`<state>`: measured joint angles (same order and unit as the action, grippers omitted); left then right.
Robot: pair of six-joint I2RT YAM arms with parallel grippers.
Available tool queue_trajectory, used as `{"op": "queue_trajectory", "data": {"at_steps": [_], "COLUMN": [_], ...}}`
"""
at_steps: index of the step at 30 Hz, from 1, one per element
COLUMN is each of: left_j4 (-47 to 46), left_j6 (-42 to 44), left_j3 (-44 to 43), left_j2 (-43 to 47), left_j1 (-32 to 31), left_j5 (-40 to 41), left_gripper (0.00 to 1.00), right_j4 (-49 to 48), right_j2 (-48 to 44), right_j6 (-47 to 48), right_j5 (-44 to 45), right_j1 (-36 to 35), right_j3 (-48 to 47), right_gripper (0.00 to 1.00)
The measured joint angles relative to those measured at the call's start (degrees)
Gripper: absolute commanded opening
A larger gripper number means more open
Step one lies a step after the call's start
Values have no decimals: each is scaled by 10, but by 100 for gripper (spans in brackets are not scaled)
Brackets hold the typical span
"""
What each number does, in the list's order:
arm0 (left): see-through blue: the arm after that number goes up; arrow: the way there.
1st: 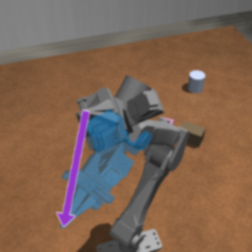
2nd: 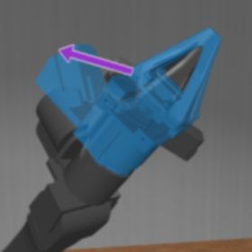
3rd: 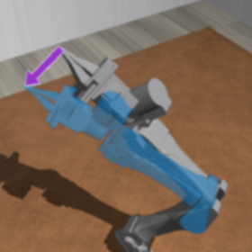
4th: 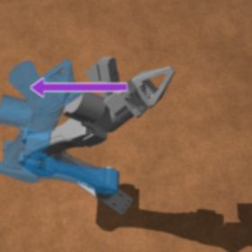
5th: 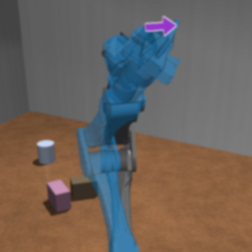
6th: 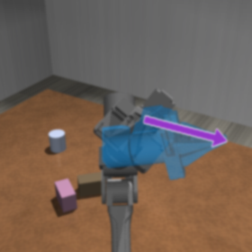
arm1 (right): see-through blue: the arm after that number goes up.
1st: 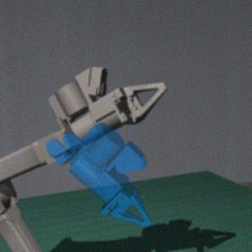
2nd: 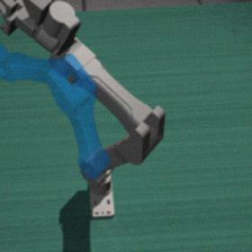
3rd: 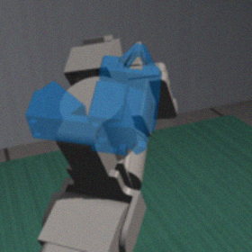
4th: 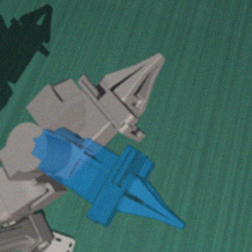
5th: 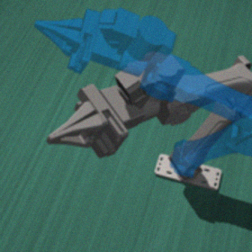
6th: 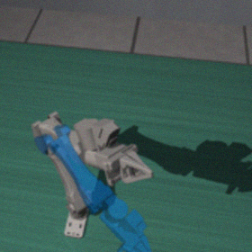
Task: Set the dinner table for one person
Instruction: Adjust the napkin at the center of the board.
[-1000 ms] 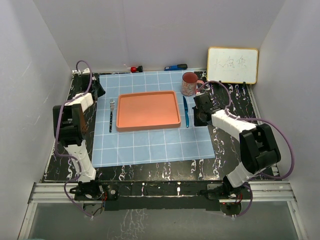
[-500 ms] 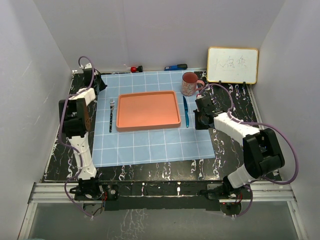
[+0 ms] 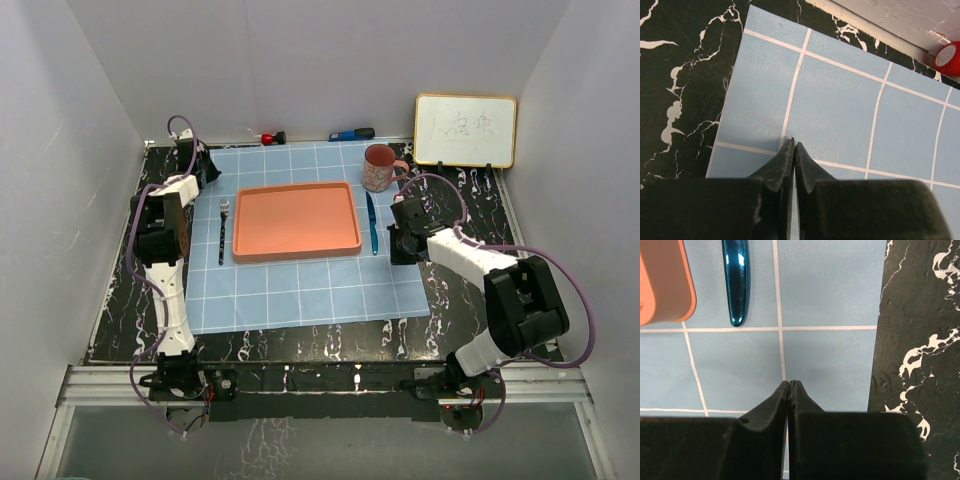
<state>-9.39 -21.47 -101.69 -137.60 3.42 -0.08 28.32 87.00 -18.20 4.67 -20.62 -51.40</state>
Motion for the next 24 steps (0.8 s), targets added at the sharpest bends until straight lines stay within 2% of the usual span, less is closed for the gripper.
{"op": "queue_trajectory", "data": {"at_steps": [24], "left_j4": [-46], "left_j6": [-1], "left_j3": [13], "left_j2": [-7], "left_j1": [-5], "left_j5": [-6], "left_gripper": [0], "right_j4": [-49], "right_j2": [11], "right_j6": [-31], "right_j5": [-13], "right_j1": [0], "right_j3": [51], "right_gripper": [0]}}
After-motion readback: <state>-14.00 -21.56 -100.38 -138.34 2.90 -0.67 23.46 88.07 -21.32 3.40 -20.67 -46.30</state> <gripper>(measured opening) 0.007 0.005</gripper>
